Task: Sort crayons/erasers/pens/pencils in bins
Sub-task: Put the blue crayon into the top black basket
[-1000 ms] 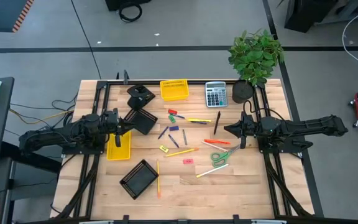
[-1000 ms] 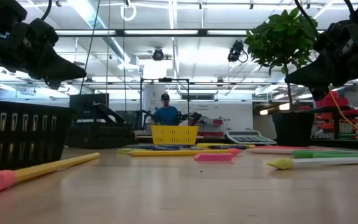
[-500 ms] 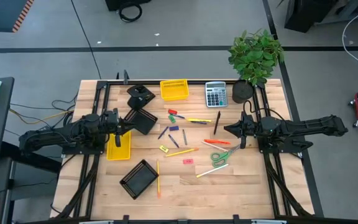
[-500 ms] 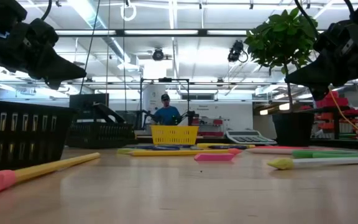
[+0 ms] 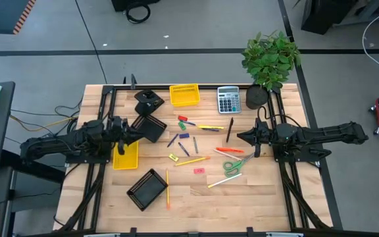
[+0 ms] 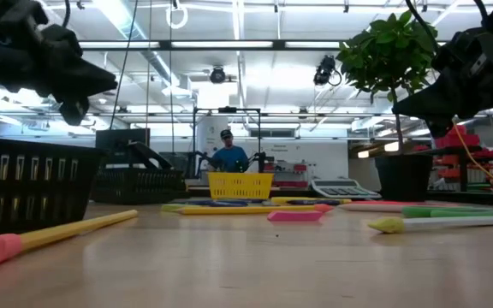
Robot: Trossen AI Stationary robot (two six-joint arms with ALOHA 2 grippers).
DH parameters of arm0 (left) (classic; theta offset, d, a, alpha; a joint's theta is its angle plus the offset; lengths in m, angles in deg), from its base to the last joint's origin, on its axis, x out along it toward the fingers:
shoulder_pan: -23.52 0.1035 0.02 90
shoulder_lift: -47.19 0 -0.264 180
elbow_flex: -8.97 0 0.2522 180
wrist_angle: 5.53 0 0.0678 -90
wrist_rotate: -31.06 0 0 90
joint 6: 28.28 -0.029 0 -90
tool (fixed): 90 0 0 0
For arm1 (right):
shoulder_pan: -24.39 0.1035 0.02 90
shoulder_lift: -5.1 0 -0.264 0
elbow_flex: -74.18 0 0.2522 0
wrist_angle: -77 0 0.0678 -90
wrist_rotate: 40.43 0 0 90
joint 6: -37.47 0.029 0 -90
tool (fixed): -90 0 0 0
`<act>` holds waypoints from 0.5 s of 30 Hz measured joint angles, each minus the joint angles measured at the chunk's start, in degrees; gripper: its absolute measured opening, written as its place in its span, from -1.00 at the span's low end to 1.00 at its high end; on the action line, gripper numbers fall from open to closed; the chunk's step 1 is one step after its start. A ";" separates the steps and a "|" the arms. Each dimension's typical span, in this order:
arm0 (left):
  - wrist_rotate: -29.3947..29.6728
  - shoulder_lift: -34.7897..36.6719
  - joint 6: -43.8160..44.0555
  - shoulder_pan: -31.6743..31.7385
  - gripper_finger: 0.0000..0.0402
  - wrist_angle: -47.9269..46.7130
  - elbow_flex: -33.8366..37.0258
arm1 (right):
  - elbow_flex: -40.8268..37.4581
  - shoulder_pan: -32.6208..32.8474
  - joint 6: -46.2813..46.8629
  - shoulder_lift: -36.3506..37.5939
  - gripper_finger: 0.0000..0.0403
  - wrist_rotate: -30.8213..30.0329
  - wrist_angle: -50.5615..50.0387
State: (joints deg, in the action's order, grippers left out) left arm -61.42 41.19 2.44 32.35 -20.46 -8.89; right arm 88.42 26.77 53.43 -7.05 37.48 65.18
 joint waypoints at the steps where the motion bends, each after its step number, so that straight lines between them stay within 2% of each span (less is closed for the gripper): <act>1: 0.93 0.00 1.89 0.08 -0.70 0.92 -0.01 | -0.01 0.00 -1.42 -0.21 -0.89 -0.41 0.02; 7: 1.61 0.00 10.68 0.07 -0.72 3.03 -0.04 | 0.01 -0.01 -3.26 -0.23 -0.89 -0.79 0.10; 12: 7.81 -0.45 7.41 0.09 -0.75 8.59 -0.02 | -0.01 -0.01 -2.06 -0.23 -0.89 -0.88 0.10; 15: 10.68 -2.20 9.38 0.11 -0.74 17.08 -0.11 | -0.01 -0.01 -2.02 -0.23 -0.89 -0.88 0.11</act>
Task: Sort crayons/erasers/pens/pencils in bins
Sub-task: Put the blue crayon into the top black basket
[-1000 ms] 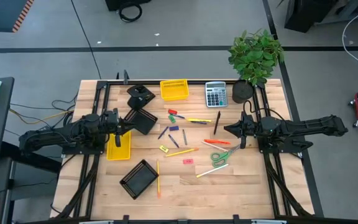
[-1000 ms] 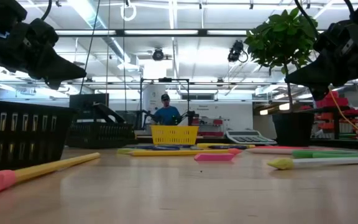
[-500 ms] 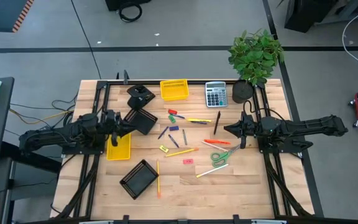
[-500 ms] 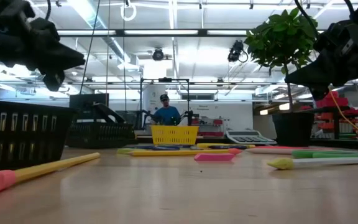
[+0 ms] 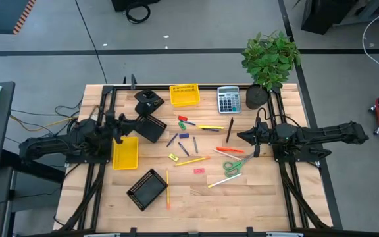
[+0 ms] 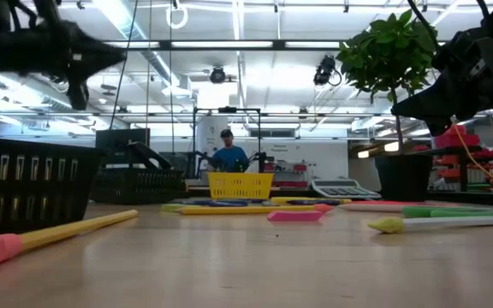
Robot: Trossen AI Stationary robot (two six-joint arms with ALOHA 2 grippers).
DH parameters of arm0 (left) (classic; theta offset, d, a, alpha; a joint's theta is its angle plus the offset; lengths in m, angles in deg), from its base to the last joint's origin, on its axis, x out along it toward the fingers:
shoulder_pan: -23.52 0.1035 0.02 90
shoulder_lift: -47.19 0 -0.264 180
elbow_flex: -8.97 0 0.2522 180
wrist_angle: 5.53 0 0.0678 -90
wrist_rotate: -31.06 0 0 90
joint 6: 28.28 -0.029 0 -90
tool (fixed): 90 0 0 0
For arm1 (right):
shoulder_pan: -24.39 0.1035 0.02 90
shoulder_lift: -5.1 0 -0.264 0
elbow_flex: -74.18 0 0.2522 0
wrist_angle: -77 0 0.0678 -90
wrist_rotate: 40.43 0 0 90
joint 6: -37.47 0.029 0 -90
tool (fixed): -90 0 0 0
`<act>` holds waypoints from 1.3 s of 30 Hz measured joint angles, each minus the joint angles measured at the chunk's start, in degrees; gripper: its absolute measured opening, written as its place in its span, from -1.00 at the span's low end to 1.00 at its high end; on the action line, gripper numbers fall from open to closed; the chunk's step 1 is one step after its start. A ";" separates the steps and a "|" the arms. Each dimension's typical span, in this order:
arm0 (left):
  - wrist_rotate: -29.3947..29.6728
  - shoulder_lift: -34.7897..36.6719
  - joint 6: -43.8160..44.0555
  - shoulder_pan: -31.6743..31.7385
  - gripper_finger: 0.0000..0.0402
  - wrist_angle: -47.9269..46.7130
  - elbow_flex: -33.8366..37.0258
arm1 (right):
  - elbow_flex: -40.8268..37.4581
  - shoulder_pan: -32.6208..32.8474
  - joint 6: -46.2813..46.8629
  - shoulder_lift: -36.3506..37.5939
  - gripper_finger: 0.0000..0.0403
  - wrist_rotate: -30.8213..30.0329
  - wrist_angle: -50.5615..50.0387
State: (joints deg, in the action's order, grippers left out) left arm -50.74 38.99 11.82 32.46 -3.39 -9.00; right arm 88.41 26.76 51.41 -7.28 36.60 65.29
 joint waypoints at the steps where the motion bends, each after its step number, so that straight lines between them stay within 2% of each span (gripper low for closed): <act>1: -0.04 -1.06 0.57 -0.02 -0.73 2.46 -0.39 | 0.00 0.00 0.01 0.00 -0.89 0.00 -0.01; 4: -2.48 -6.19 0.52 -0.04 -0.71 4.07 -4.70 | 0.00 0.00 0.19 0.00 -0.89 -0.03 0.01; 7: -9.01 -14.72 -3.32 -0.19 -0.71 1.43 -13.22 | 0.00 0.00 -1.75 -0.24 -0.89 -0.91 0.18; 10: -14.87 -25.51 -8.09 -0.22 -0.73 -7.96 -25.14 | -0.10 0.00 -4.76 -0.32 -0.89 -3.15 1.29; 13: -16.39 -35.80 -12.80 -0.22 -0.74 -22.94 -37.45 | -0.11 0.00 -4.57 -0.33 -0.89 -3.51 4.74; 15: -16.40 -41.94 -16.48 -0.17 -0.75 -29.91 -44.22 | -0.11 0.00 -0.65 -0.33 -0.89 -3.46 9.29; 18: -16.41 -49.31 -15.57 -0.02 -0.73 -36.75 -53.38 | 0.07 0.00 8.14 -0.31 -0.89 -4.68 18.85; 22: -16.41 -56.30 -13.00 -0.78 -0.71 -42.56 -62.98 | 3.81 0.00 17.04 -0.31 -0.89 -12.66 25.85; 25: -16.54 -59.52 -14.15 -1.31 -0.71 -43.72 -67.12 | 8.39 0.00 21.89 -0.59 -0.89 -19.58 25.56; 29: -16.50 -61.77 -14.53 -2.15 -0.74 -43.53 -69.01 | 15.13 0.00 21.87 -1.29 -0.89 -26.71 25.32; 33: -16.50 -63.20 -13.71 -2.21 -0.76 -43.39 -69.01 | 21.67 0.00 19.72 -2.57 -0.89 -27.78 24.09; 39: -16.43 -65.68 -13.73 -2.18 -0.73 -39.89 -69.01 | 28.24 0.02 16.02 -8.37 -0.89 -26.84 18.47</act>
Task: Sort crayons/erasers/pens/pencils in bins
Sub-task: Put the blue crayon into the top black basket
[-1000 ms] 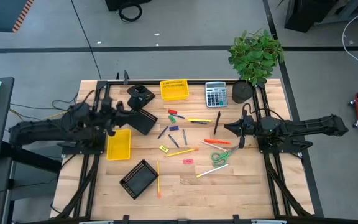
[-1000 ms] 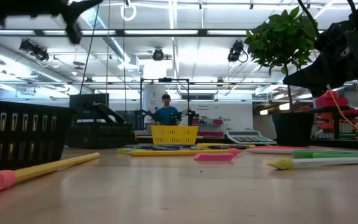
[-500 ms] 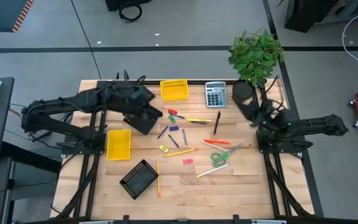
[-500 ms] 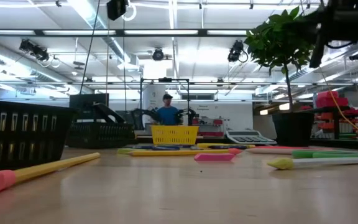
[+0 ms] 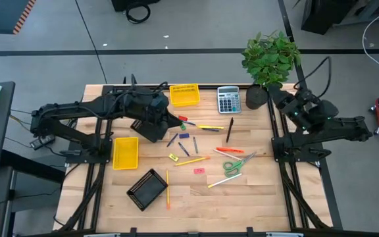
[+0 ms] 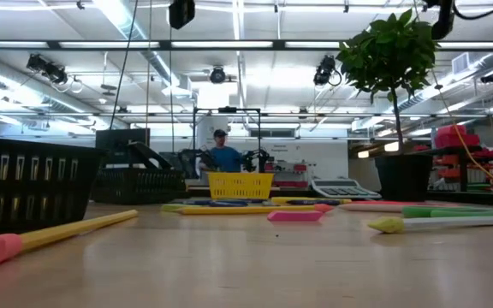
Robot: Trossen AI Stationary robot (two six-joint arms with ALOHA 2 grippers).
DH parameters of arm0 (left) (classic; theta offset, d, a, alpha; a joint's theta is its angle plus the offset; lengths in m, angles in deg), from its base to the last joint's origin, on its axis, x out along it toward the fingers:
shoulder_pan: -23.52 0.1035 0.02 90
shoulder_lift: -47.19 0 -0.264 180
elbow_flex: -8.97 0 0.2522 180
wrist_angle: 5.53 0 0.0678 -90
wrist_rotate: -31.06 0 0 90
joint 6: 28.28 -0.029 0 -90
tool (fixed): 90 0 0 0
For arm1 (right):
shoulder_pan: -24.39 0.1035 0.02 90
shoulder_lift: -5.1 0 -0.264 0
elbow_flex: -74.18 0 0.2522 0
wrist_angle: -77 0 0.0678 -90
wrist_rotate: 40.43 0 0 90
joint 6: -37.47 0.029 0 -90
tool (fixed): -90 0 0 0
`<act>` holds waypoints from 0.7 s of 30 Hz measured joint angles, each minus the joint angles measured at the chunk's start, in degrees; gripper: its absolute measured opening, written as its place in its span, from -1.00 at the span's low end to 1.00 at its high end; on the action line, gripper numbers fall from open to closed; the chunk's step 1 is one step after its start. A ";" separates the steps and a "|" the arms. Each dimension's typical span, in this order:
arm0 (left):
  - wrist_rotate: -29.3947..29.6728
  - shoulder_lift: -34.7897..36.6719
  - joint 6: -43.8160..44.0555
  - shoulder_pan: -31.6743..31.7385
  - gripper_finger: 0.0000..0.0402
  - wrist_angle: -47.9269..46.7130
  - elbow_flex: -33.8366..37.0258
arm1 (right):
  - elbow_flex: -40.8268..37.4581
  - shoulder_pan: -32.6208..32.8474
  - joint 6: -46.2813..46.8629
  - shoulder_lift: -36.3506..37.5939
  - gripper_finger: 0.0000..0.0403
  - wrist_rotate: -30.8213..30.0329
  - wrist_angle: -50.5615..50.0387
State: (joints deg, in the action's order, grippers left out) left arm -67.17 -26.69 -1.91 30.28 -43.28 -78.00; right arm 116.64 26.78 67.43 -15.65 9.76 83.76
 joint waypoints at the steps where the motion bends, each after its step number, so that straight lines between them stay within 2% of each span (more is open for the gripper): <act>1: 0.00 -0.23 -0.05 0.00 -0.72 -0.19 0.00 | 0.60 0.00 -0.26 -1.43 -0.89 -0.65 -0.82; 4: 0.00 -0.86 -0.08 0.00 -0.72 -3.66 -0.02 | 1.80 -0.01 -0.39 -7.83 -0.89 -3.71 -2.67; 7: 0.28 -1.66 -2.80 0.22 -0.74 -8.30 0.02 | 1.76 0.00 3.22 -16.55 -0.89 -1.93 -4.79; 12: 0.51 -2.00 -4.81 0.78 -0.73 -12.74 0.03 | 2.08 0.17 11.68 -31.00 -0.88 13.18 -5.49; 14: 0.48 -2.03 -4.66 0.83 -0.70 -12.82 0.02 | 3.81 0.15 11.74 -36.00 -0.84 19.15 -9.92; 19: 0.48 -1.84 -1.67 0.83 -0.63 -13.33 0.02 | 13.60 -1.45 2.73 -47.74 -0.65 28.23 -30.60; 21: 0.47 -1.84 -0.20 0.83 -0.60 -13.50 0.02 | 17.80 -2.35 -1.43 -51.95 -0.56 29.02 -37.48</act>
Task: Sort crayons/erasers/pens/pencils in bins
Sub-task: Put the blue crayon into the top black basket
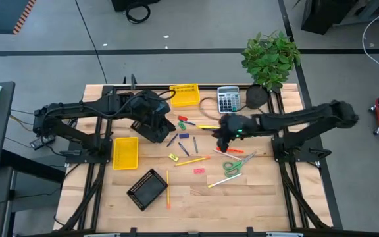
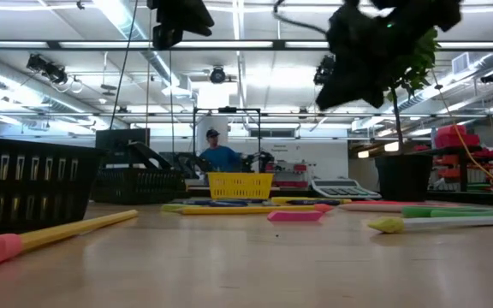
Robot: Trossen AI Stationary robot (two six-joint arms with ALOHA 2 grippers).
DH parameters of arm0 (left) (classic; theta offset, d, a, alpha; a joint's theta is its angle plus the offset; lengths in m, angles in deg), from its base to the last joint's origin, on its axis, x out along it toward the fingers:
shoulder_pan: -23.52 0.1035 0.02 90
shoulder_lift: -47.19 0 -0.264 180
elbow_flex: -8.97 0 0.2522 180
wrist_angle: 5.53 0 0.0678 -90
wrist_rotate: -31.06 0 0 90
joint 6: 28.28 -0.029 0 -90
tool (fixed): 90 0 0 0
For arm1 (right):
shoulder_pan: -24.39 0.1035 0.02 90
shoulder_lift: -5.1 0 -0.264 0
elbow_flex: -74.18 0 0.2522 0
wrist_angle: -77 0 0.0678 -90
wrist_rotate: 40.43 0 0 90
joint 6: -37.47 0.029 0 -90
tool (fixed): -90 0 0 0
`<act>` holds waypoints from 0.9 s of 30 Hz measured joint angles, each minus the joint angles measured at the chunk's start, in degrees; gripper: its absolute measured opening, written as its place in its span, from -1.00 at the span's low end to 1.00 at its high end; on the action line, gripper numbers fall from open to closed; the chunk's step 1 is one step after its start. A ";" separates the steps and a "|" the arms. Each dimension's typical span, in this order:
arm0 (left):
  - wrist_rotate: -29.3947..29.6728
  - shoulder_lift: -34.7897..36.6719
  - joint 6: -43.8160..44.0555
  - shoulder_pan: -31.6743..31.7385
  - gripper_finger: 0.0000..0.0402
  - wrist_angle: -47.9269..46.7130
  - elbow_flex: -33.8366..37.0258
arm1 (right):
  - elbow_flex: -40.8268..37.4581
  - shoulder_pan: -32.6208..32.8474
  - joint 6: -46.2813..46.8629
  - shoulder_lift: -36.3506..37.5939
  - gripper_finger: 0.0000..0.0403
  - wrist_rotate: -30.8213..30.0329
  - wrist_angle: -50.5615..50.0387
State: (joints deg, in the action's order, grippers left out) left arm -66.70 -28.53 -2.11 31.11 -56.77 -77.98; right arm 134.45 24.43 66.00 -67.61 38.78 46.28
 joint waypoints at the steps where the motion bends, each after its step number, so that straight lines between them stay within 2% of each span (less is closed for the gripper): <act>1: -0.01 0.00 0.56 0.00 -0.59 -0.32 0.00 | 2.03 -0.47 -1.40 -1.87 -0.52 0.16 -2.90; 4: 0.00 0.63 2.40 -0.11 -0.57 -2.83 0.02 | 6.78 -2.17 -4.71 -6.53 -0.44 0.17 -8.17; 9: 0.01 4.21 4.63 -0.86 -0.58 -2.54 0.00 | 9.34 -4.73 -12.64 -11.05 -0.39 3.10 -7.92; 12: 0.42 7.40 3.30 -2.18 -0.62 -2.40 0.00 | 9.80 -5.20 -15.86 -11.39 -0.40 7.46 -7.02; 17: 2.02 12.91 0.27 -4.84 -0.71 -0.75 0.00 | 9.98 -5.19 -16.34 -9.39 -0.40 10.88 -6.85; 22: 8.59 16.82 0.15 -6.63 -0.76 -1.89 -0.04 | 10.07 -5.19 -13.22 -6.11 -0.40 11.39 -4.31; 27: 15.00 17.01 -0.03 -7.26 -0.80 -10.51 0.16 | 10.07 -5.12 -10.19 -4.89 -0.40 10.82 -6.04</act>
State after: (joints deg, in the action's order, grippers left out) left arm -51.70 -11.52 -2.14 23.85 -67.29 -77.82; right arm 144.52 19.31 55.82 -72.50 49.60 40.24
